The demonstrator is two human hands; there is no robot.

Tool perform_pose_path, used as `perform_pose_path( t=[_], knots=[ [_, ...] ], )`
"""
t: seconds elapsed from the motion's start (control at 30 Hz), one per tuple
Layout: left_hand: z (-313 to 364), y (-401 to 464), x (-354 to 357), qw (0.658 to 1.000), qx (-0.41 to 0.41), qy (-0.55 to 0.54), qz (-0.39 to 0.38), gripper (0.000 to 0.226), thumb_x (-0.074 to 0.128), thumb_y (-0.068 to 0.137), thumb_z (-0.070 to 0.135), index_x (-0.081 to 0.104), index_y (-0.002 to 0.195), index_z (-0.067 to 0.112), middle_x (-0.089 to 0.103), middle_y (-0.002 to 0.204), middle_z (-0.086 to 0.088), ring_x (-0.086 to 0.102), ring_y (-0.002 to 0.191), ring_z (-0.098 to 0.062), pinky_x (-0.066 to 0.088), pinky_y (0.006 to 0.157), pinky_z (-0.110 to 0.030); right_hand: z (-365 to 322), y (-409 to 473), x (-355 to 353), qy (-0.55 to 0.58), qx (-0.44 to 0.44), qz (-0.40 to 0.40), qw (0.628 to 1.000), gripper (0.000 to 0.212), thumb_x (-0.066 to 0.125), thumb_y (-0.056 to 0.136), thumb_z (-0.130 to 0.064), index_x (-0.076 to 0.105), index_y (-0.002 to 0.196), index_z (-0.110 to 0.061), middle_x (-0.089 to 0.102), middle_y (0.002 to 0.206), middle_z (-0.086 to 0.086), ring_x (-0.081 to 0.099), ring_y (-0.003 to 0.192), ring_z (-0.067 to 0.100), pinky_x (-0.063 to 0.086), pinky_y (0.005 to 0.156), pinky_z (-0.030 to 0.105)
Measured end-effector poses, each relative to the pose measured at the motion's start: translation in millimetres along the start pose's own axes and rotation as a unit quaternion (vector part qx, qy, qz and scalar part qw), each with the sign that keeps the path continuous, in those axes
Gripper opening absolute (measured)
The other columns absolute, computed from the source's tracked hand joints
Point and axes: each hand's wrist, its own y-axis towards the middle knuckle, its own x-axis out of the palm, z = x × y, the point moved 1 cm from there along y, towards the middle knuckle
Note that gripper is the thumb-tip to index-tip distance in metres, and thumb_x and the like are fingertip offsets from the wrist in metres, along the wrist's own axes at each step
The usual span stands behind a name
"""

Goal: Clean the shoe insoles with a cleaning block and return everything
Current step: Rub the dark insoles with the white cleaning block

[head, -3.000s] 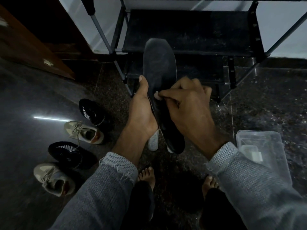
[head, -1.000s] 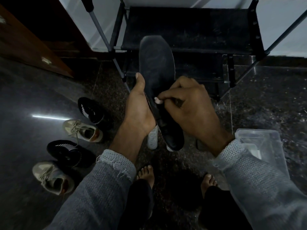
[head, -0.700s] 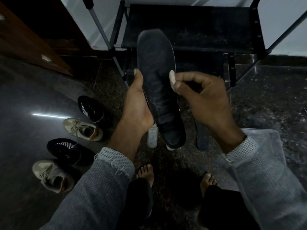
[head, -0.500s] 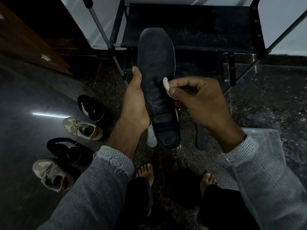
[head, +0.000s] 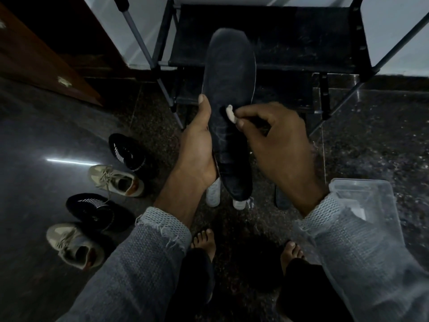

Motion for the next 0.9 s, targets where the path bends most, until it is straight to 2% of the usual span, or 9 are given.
perform_pose_path(
  t=[0.13, 0.27, 0.33, 0.4, 0.47, 0.6, 0.73, 0.8, 0.9],
  knots=[
    [1.6, -0.6, -0.2, 0.999, -0.014, -0.031, -0.004, 0.062, 0.035, 0.098, 0.056, 0.061, 0.123, 0.005, 0.068, 0.117, -0.015, 0.066, 0.106, -0.027, 0.055, 0.091, -0.038, -4.5, -4.9, 7.8, -0.041, -0.087, -0.007, 0.995, 0.018, 0.062, 0.091, -0.022, 0.075, 0.100, -0.011, 0.064, 0.094, 0.003, 0.062, 0.083, 0.011, 0.053, 0.074, 0.027],
    [2.8, 0.5, -3.2, 0.999, -0.003, -0.027, 0.020, 0.060, 0.039, 0.098, 0.054, 0.062, 0.123, 0.005, 0.069, 0.114, -0.015, 0.069, 0.100, -0.025, 0.057, 0.084, -0.035, -5.1, -5.6, 12.7, -0.032, -0.120, -0.065, 0.990, 0.019, 0.061, 0.089, -0.020, 0.077, 0.093, -0.010, 0.067, 0.090, 0.005, 0.064, 0.080, 0.015, 0.055, 0.071, 0.036],
    [2.4, 0.5, -3.4, 0.999, -0.002, -0.033, 0.016, 0.058, 0.039, 0.099, 0.053, 0.063, 0.121, 0.005, 0.070, 0.113, -0.015, 0.069, 0.098, -0.025, 0.057, 0.081, -0.034, -3.4, -5.3, 12.9, -0.033, -0.129, -0.059, 0.989, 0.014, 0.063, 0.088, -0.014, 0.076, 0.092, -0.009, 0.068, 0.089, 0.005, 0.065, 0.080, 0.016, 0.055, 0.072, 0.035],
    [-0.9, 0.0, -1.7, 0.999, -0.012, -0.034, -0.001, 0.058, 0.037, 0.099, 0.053, 0.061, 0.124, 0.006, 0.067, 0.120, -0.015, 0.067, 0.107, -0.026, 0.055, 0.087, -0.036, -2.5, -4.7, 12.0, -0.038, -0.127, -0.034, 0.991, 0.013, 0.065, 0.087, -0.009, 0.076, 0.093, -0.009, 0.068, 0.089, 0.005, 0.064, 0.081, 0.015, 0.053, 0.073, 0.030],
    [-5.7, -1.4, 1.3, 0.999, -0.021, -0.032, -0.021, 0.057, 0.035, 0.100, 0.053, 0.059, 0.126, 0.008, 0.065, 0.124, -0.014, 0.063, 0.114, -0.026, 0.050, 0.095, -0.038, -1.7, -0.7, 9.6, -0.052, -0.116, 0.003, 0.992, 0.014, 0.064, 0.088, -0.010, 0.076, 0.095, -0.009, 0.068, 0.090, 0.004, 0.064, 0.082, 0.013, 0.052, 0.074, 0.026],
    [-11.3, -4.4, 5.5, 0.996, -0.047, -0.042, -0.055, 0.055, 0.032, 0.100, 0.053, 0.061, 0.123, 0.012, 0.065, 0.123, -0.012, 0.062, 0.115, -0.026, 0.048, 0.100, -0.040, -0.1, 10.9, 3.3, -0.070, -0.102, 0.059, 0.991, 0.014, 0.064, 0.090, -0.014, 0.076, 0.096, -0.010, 0.067, 0.092, 0.004, 0.063, 0.081, 0.011, 0.053, 0.072, 0.029],
    [-6.7, -4.5, 0.7, 0.999, -0.025, -0.028, -0.011, 0.053, 0.034, 0.101, 0.051, 0.065, 0.114, 0.010, 0.069, 0.116, -0.013, 0.066, 0.110, -0.027, 0.054, 0.093, -0.038, -6.4, 1.0, 9.3, -0.070, -0.155, -0.021, 0.985, 0.029, 0.054, 0.092, -0.025, 0.077, 0.094, -0.007, 0.066, 0.088, 0.009, 0.064, 0.076, 0.020, 0.055, 0.065, 0.038],
    [-4.7, -4.4, -0.4, 1.000, -0.016, -0.018, 0.002, 0.053, 0.035, 0.100, 0.050, 0.065, 0.114, 0.009, 0.070, 0.115, -0.014, 0.066, 0.109, -0.028, 0.055, 0.089, -0.037, -6.6, 0.1, 9.9, -0.073, -0.164, -0.051, 0.982, 0.028, 0.055, 0.091, -0.025, 0.077, 0.094, -0.008, 0.066, 0.088, 0.009, 0.065, 0.075, 0.022, 0.055, 0.063, 0.041],
    [-7.1, -4.6, 4.1, 0.999, -0.023, -0.021, -0.012, 0.054, 0.034, 0.101, 0.050, 0.063, 0.119, 0.009, 0.067, 0.120, -0.014, 0.064, 0.113, -0.027, 0.052, 0.093, -0.037, -3.5, 2.7, 6.7, -0.070, -0.145, -0.028, 0.986, 0.022, 0.058, 0.090, -0.020, 0.076, 0.093, -0.008, 0.066, 0.088, 0.008, 0.064, 0.075, 0.020, 0.055, 0.064, 0.041]
  ],
)
